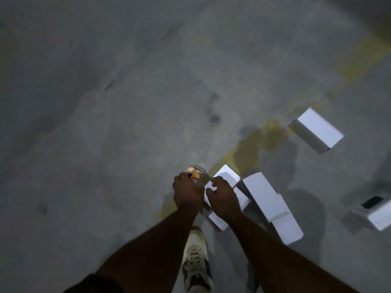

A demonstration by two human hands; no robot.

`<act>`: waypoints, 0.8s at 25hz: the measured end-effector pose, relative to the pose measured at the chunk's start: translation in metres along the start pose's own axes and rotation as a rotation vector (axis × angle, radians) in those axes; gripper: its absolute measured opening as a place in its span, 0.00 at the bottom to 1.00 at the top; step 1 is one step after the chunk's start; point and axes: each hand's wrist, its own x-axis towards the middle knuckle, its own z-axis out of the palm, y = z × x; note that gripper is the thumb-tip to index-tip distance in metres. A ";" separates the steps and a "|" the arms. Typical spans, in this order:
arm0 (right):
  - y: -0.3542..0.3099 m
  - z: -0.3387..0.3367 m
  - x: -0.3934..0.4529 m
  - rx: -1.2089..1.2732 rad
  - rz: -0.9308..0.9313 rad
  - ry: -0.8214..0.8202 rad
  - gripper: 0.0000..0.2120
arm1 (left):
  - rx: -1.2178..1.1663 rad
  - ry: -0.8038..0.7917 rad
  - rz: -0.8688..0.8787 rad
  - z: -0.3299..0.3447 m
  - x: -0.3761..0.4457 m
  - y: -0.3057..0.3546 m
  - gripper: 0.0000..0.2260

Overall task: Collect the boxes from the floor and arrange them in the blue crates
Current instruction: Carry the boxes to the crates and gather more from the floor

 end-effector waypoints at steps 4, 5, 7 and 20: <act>0.023 0.026 0.039 0.029 -0.012 0.000 0.17 | 0.105 -0.004 -0.047 0.038 0.045 -0.010 0.31; 0.029 0.036 0.053 0.047 -0.007 0.002 0.17 | 0.127 -0.020 -0.054 0.048 0.059 -0.015 0.32; 0.033 0.042 0.064 0.060 -0.010 0.005 0.17 | 0.135 -0.018 -0.069 0.062 0.072 -0.021 0.31; 0.026 0.022 0.034 0.197 -0.050 0.081 0.21 | -0.176 0.167 0.011 0.040 0.030 -0.010 0.30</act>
